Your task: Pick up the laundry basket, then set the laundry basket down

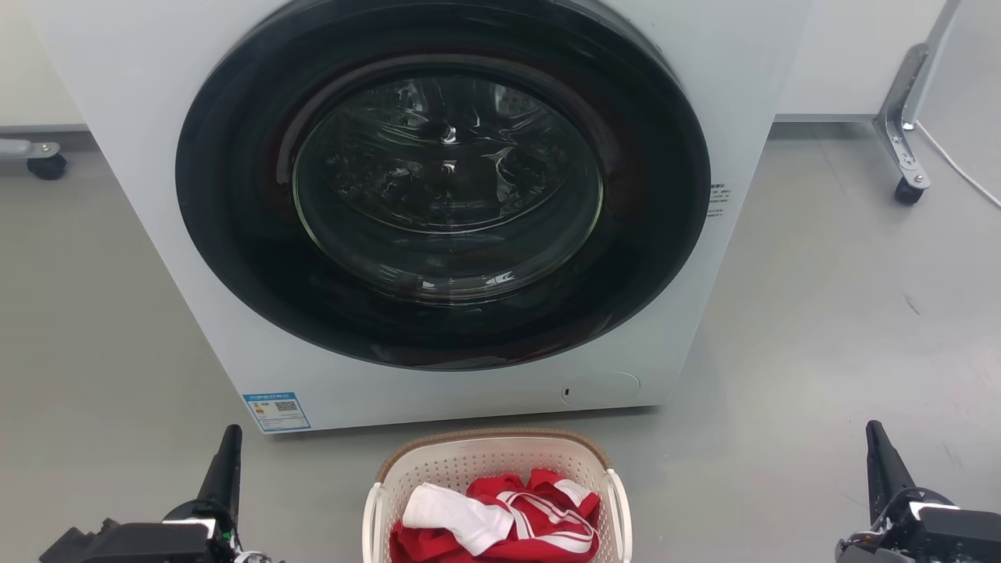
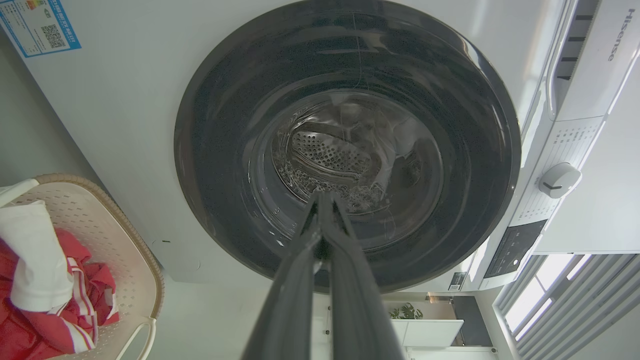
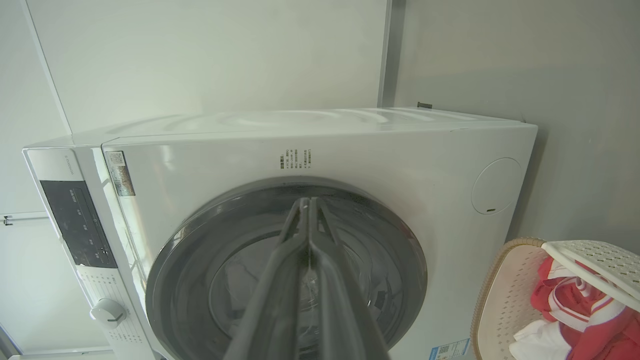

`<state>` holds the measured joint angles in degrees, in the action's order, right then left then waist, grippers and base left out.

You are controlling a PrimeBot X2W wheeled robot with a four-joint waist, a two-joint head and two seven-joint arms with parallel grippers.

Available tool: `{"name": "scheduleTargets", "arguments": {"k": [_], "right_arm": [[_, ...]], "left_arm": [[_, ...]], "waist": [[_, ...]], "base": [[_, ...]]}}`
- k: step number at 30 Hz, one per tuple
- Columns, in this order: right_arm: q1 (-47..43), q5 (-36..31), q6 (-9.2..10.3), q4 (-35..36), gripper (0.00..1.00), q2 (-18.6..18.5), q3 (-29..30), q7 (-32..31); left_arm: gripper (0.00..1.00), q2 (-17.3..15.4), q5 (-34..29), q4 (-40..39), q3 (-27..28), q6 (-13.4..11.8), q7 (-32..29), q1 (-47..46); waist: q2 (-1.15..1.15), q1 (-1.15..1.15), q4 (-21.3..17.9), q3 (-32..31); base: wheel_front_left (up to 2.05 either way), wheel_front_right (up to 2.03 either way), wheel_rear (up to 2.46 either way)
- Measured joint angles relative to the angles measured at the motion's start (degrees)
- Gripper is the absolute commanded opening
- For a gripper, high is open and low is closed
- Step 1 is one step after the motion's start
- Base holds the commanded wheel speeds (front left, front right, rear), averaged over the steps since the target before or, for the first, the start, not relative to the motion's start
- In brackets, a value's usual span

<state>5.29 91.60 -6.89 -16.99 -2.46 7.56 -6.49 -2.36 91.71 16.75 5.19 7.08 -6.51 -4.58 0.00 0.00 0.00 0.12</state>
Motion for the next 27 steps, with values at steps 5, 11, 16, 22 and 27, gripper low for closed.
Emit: {"name": "scheduleTargets", "arguments": {"k": [5,11,16,22,27], "right_arm": [[0.0,0.0,0.0,0.0,0.0,0.0,0.0,0.0],[-2.13,-0.01,0.12,-2.69,1.0,0.77,-0.42,0.03],[-2.5,-0.01,0.18,-2.76,1.0,0.89,-1.97,1.09],[-2.5,-0.48,0.2,-2.64,1.0,0.89,-3.26,2.13],[-2.5,-2.12,0.7,-2.29,1.0,0.89,-4.16,3.15]], "left_arm": [[0.0,0.0,0.0,0.0,0.0,0.0,0.0,0.0],[1.0,0.71,0.0,2.64,-0.31,-0.09,0.03,2.4],[1.0,0.71,-0.08,2.58,-1.44,-0.09,0.9,2.87],[1.0,0.7,-0.8,1.85,-2.27,-0.12,2.16,2.88],[1.0,0.68,-2.93,0.98,-2.83,-0.63,3.19,2.89]], "waist": [[0.0,0.0,0.0,0.0],[0.0,0.0,0.0,0.0],[0.0,0.0,0.01,0.0],[0.0,0.0,0.05,0.01],[0.0,0.0,0.08,0.02]], "base": [[0.0,0.0,0.0],[0.0,0.0,0.0],[0.0,0.0,0.0],[0.0,0.0,0.0],[0.0,0.0,0.0]]}}
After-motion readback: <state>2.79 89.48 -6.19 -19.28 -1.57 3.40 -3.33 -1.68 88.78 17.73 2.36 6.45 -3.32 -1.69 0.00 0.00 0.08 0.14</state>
